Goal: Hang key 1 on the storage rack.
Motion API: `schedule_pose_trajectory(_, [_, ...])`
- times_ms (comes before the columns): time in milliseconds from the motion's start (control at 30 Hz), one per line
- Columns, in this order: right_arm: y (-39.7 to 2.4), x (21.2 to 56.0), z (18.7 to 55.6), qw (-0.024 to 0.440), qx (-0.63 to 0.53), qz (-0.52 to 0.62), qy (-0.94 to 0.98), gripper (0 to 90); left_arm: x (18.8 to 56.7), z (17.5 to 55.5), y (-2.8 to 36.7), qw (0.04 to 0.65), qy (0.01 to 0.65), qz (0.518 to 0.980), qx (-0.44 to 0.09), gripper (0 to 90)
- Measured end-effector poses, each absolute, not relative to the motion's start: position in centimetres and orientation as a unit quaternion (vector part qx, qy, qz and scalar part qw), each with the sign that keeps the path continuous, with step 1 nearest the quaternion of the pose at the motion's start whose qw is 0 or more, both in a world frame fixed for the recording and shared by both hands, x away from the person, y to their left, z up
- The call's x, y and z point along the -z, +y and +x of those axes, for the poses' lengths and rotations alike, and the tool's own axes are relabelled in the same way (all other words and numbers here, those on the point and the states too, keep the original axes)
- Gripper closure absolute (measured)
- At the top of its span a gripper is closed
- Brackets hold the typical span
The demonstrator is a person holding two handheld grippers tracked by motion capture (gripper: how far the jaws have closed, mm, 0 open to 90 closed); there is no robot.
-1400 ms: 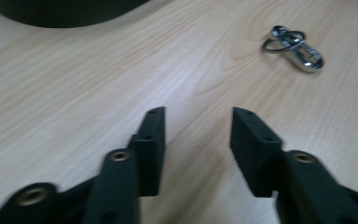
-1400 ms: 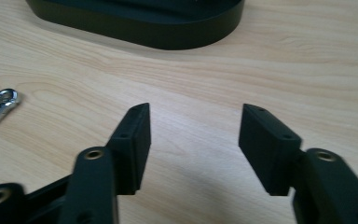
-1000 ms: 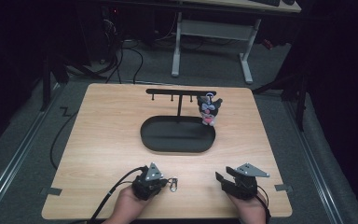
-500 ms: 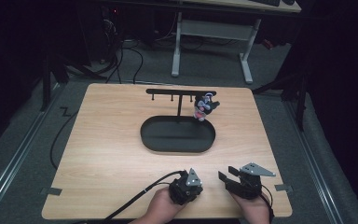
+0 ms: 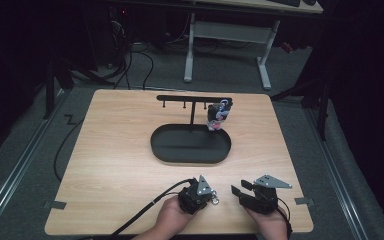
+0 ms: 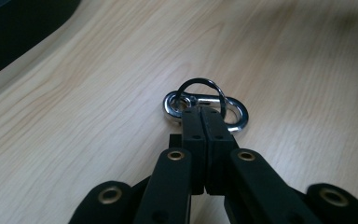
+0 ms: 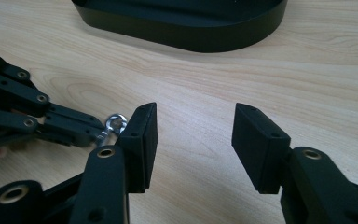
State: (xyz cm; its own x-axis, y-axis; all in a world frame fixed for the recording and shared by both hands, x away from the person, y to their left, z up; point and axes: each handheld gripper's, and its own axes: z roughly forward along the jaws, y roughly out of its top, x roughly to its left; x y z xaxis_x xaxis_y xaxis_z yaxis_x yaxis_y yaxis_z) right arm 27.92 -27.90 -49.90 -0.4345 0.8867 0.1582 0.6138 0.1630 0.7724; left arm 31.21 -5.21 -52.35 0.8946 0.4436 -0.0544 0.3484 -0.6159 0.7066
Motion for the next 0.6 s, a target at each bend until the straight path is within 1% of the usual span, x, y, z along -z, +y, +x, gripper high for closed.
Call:
schedule_pose_trajectory(67, [-27.9,50.0,27.9,0.163,-0.403,0.504,0.746,54.7,52.3,31.2,-5.6,0.382,0.22,0.896,-0.062,88.2])
schedule_pose_trajectory(100, [-27.9,50.0,27.9,0.163,-0.403,0.504,0.746,54.7,52.3,31.2,-5.6,0.382,0.22,0.896,-0.062,87.3])
schedule_pose_trajectory(167, [-27.8,50.1,27.9,0.159,-0.401,0.499,0.751,59.1,52.0,31.5,-4.8,0.388,0.229,0.89,-0.064,86.2])
schedule_pose_trajectory(200, [-27.6,50.2,27.8,0.15,-0.4,0.495,0.757,64.4,51.6,31.8,-2.8,0.394,0.24,0.884,-0.075,83.8])
schedule_pose_trajectory(333, [-26.6,50.6,27.6,0.136,-0.38,0.48,0.779,71.6,50.8,32.4,3.2,0.387,0.265,0.876,-0.113,77.9])
schedule_pose_trajectory(367, [-26.6,50.6,27.6,0.136,-0.38,0.48,0.779,71.6,50.8,32.4,3.2,0.387,0.265,0.876,-0.113,76.7])
schedule_pose_trajectory(400, [-26.1,50.9,27.6,0.126,-0.371,0.476,0.787,72.8,50.3,32.6,6.5,0.381,0.282,0.871,-0.134,75.4])
schedule_pose_trajectory(433, [-25.8,51.0,27.7,0.124,-0.365,0.473,0.792,72.9,50.3,32.6,6.5,0.381,0.282,0.871,-0.134,74.3])
schedule_pose_trajectory(467, [-25.6,51.2,27.8,0.125,-0.36,0.472,0.795,72.9,49.8,32.7,9.8,0.378,0.298,0.863,-0.15,73.4])
schedule_pose_trajectory(500, [-25.6,51.2,27.8,0.125,-0.36,0.472,0.795,72.9,49.8,32.7,9.8,0.378,0.298,0.863,-0.15,72.9])
schedule_pose_trajectory(533, [-25.2,51.3,27.8,0.126,-0.353,0.473,0.797,72.5,49.5,32.5,12.5,0.383,0.315,0.853,-0.165,72.4])
schedule_pose_trajectory(600, [-24.8,51.4,27.8,0.126,-0.353,0.47,0.799,72.0,49.7,32.1,14.6,0.399,0.334,0.837,-0.17,71.8])
